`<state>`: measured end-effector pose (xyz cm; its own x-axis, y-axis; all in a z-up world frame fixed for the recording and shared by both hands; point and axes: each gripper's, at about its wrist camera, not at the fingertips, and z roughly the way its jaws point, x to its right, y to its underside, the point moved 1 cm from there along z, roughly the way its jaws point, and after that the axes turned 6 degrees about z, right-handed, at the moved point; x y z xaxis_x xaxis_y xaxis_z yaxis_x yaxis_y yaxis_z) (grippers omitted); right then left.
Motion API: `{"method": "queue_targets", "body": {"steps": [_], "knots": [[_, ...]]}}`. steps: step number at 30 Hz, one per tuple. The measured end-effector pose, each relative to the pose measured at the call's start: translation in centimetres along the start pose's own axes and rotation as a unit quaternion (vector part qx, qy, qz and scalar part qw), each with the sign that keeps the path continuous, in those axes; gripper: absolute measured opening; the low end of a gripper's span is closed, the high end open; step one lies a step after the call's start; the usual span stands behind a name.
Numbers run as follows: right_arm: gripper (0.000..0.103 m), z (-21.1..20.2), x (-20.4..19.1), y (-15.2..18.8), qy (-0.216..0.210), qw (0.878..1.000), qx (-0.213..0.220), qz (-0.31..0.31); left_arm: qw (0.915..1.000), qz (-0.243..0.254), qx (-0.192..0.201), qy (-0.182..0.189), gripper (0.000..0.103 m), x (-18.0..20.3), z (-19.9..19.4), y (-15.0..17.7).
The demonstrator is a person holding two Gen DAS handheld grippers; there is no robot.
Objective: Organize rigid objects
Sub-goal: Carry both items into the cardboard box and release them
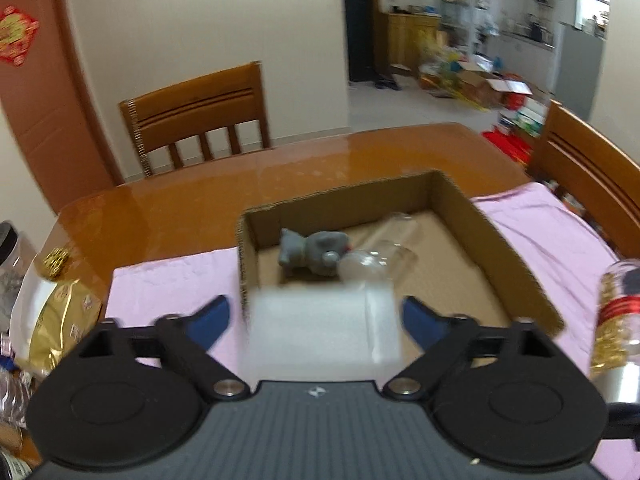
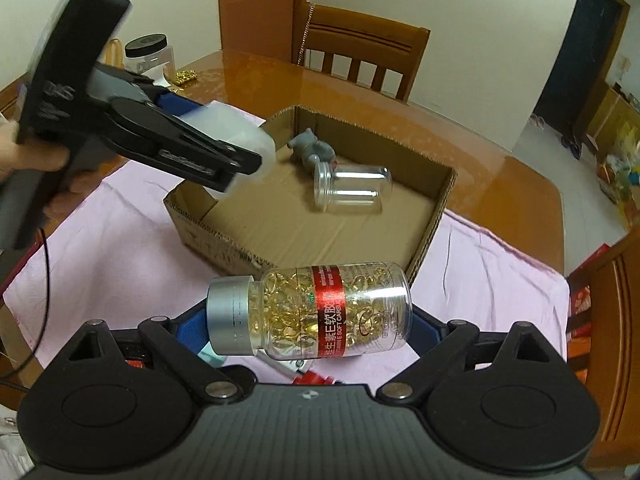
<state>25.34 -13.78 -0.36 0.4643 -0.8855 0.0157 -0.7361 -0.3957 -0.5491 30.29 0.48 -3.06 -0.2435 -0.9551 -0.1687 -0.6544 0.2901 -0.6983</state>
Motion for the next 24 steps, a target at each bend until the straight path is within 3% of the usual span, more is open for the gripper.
{"method": "queue_targets", "body": {"steps": [2, 7, 24], "knots": [[0.098, 0.2, 0.2, -0.5, 0.001, 1.0, 0.002, -0.005, 0.9999, -0.007, 0.0, -0.012, 0.098, -0.2, 0.2, 0.5], [0.098, 0.7, 0.9, -1.4, -0.006, 1.0, 0.006, -0.012, 0.9987, -0.044, -0.026, 0.002, 0.098, -1.0, -0.7, 2.1], [0.098, 6.2, 3.6, -7.4, -0.018, 0.999, 0.013, -0.038, 0.982, -0.153, -0.077, -0.079, 0.099, -3.1, -5.7, 8.0]]}}
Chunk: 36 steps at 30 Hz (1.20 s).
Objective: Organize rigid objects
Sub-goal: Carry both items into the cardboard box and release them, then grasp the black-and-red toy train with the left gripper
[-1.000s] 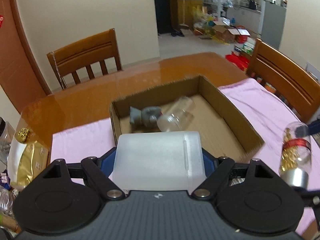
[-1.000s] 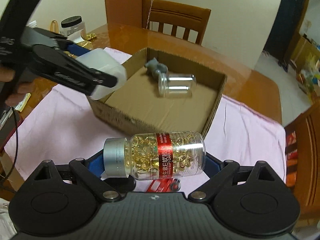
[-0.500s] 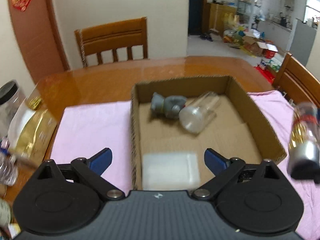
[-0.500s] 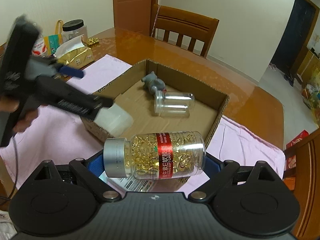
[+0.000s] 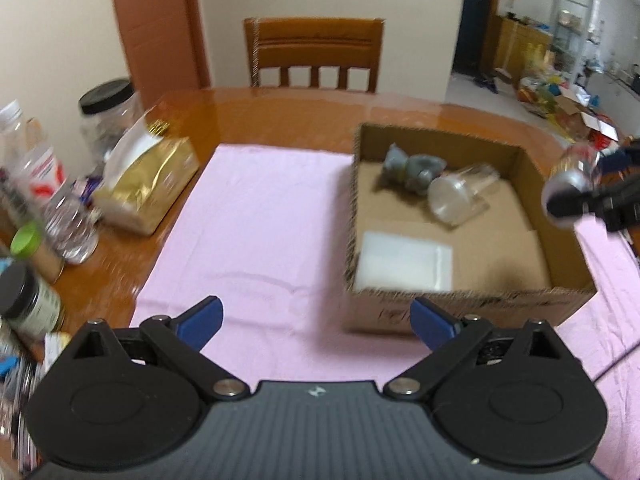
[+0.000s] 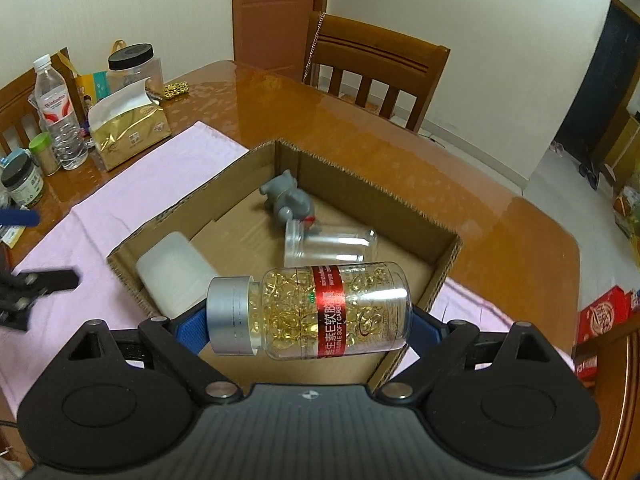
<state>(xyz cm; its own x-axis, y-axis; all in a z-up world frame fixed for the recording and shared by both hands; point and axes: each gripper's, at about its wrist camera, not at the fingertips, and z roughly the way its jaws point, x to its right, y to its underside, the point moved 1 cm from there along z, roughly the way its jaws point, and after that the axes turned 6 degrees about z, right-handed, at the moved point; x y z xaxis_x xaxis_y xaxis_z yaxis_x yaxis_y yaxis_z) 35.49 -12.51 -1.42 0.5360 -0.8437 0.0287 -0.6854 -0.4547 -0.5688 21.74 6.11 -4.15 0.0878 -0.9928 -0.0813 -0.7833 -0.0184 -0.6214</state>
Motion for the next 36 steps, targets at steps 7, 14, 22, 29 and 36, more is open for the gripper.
{"method": "queue_targets", "body": {"steps": [7, 14, 22, 29, 36], "knots": [[0.103, 1.5, 1.5, -2.0, 0.019, 0.999, 0.033, 0.018, 0.9998, -0.014, -0.009, -0.014, 0.099, -0.4, -1.0, 1.5], [0.103, 0.8, 1.7, -1.5, 0.005, 0.998, 0.038, 0.04, 0.9996, -0.016, -0.014, -0.016, 0.099, -0.2, -1.3, 1.9], [0.103, -0.9, 0.6, 1.3, 0.016, 0.997, 0.035, 0.068, 0.9999, 0.011, -0.009, 0.002, 0.099, -0.2, -1.6, 2.2], [0.103, -1.8, -1.1, 5.9, 0.063, 0.99, 0.022, 0.124, 0.9984, 0.032, -0.008, 0.047, 0.099, -0.3, -0.5, 2.7], [0.103, -0.7, -4.3, 13.1, 0.051, 0.984, -0.042, 0.167, 0.9933, 0.065, -0.023, 0.093, 0.099, -0.1, 0.3, 4.4]]}}
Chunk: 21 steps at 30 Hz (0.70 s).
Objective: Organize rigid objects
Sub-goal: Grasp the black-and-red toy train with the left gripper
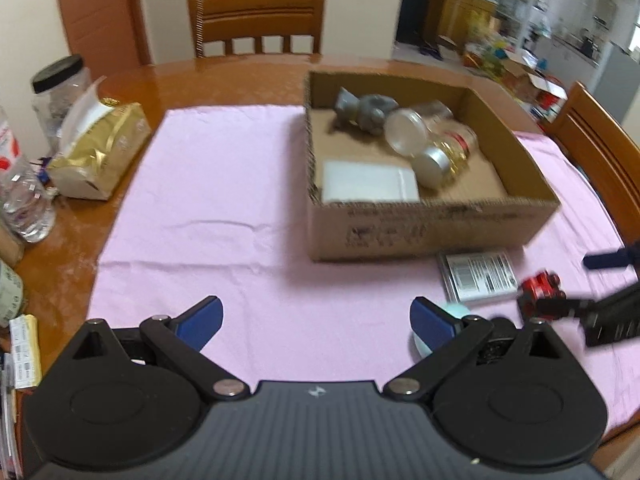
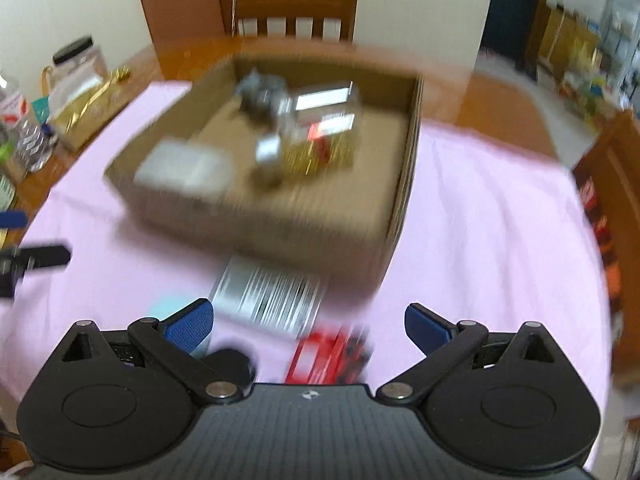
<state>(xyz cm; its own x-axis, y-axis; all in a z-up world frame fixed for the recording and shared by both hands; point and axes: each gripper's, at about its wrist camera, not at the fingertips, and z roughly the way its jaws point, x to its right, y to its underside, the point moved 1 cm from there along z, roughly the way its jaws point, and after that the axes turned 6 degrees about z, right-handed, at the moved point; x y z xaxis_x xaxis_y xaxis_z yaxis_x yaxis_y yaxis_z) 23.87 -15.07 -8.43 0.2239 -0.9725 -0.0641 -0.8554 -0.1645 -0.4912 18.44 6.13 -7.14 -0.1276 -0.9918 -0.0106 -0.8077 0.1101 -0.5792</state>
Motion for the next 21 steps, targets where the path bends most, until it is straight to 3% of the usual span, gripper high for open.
{"method": "queue_targets", "body": {"steps": [4, 8, 15, 21], "knots": [[0.103, 0.9, -0.6, 5.1, -0.02, 0.999, -0.036, 0.019, 0.9996, 0.022, -0.009, 0.015, 0.099, 0.7, 0.4, 1.0], [0.103, 1.3, -1.0, 6.6, -0.029, 0.999, -0.042, 0.009, 0.9993, 0.025, -0.015, 0.024, 0.099, 1.0, 0.2, 1.6], [0.103, 2.6, -2.2, 6.4, -0.04, 0.996, -0.041, -0.061, 0.9996, 0.016, -0.016, 0.014, 0.099, 1.3, -0.3, 2.1], [0.103, 2.7, -4.1, 7.2, -0.053, 0.989, -0.08, -0.113, 0.9994, 0.008, -0.03, 0.013, 0.099, 2.4, 0.0, 2.8]]}}
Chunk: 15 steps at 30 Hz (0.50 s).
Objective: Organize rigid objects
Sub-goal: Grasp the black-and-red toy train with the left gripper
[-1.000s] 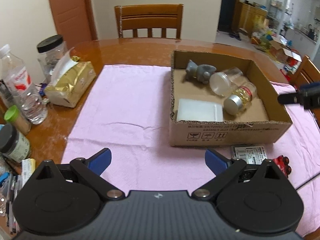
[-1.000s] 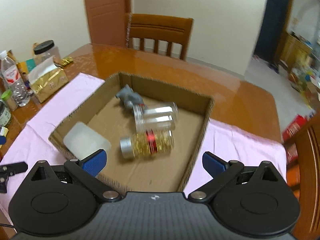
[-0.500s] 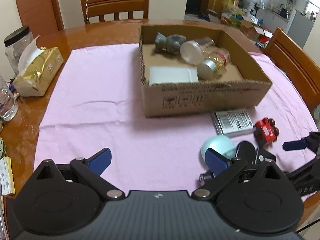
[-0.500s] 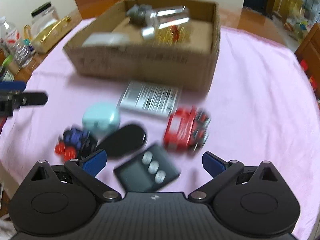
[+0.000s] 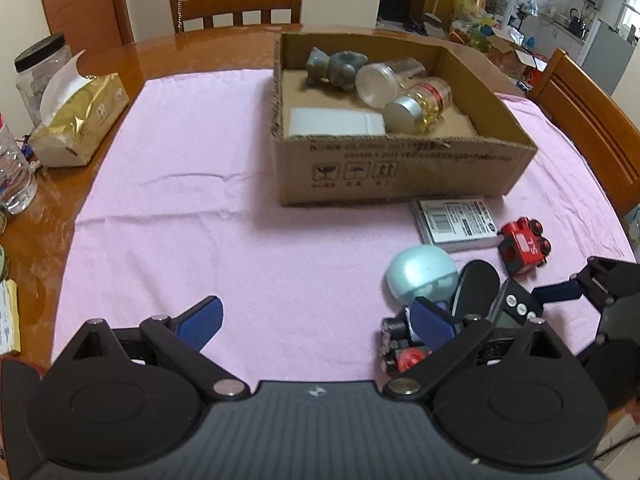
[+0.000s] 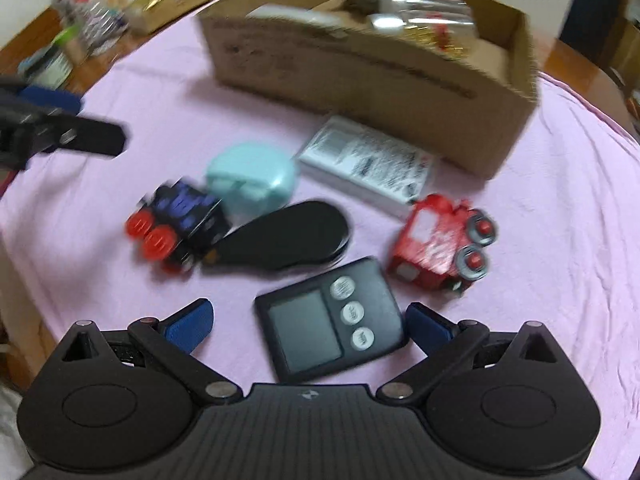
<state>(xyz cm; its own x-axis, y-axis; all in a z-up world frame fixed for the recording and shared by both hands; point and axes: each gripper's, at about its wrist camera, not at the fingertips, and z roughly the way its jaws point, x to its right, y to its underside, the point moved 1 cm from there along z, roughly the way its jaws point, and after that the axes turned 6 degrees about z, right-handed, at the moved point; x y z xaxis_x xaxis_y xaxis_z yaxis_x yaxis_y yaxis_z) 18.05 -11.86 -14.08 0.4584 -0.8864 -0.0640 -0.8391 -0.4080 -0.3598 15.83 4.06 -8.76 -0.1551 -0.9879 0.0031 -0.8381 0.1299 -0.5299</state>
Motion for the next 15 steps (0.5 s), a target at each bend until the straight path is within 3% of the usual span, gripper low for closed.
{"method": "queue_targets", "body": {"steps": [5, 15], "knots": [[0.103, 0.0, -2.2, 1.2, 0.015, 0.999, -0.004, -0.042, 0.9998, -0.003, -0.009, 0.019, 0.099, 1.8, 0.7, 0.4], [0.103, -0.4, -2.3, 2.3, 0.013, 0.999, 0.019, -0.034, 0.9994, 0.012, -0.021, 0.023, 0.099, 4.9, 4.4, 1.0]]}}
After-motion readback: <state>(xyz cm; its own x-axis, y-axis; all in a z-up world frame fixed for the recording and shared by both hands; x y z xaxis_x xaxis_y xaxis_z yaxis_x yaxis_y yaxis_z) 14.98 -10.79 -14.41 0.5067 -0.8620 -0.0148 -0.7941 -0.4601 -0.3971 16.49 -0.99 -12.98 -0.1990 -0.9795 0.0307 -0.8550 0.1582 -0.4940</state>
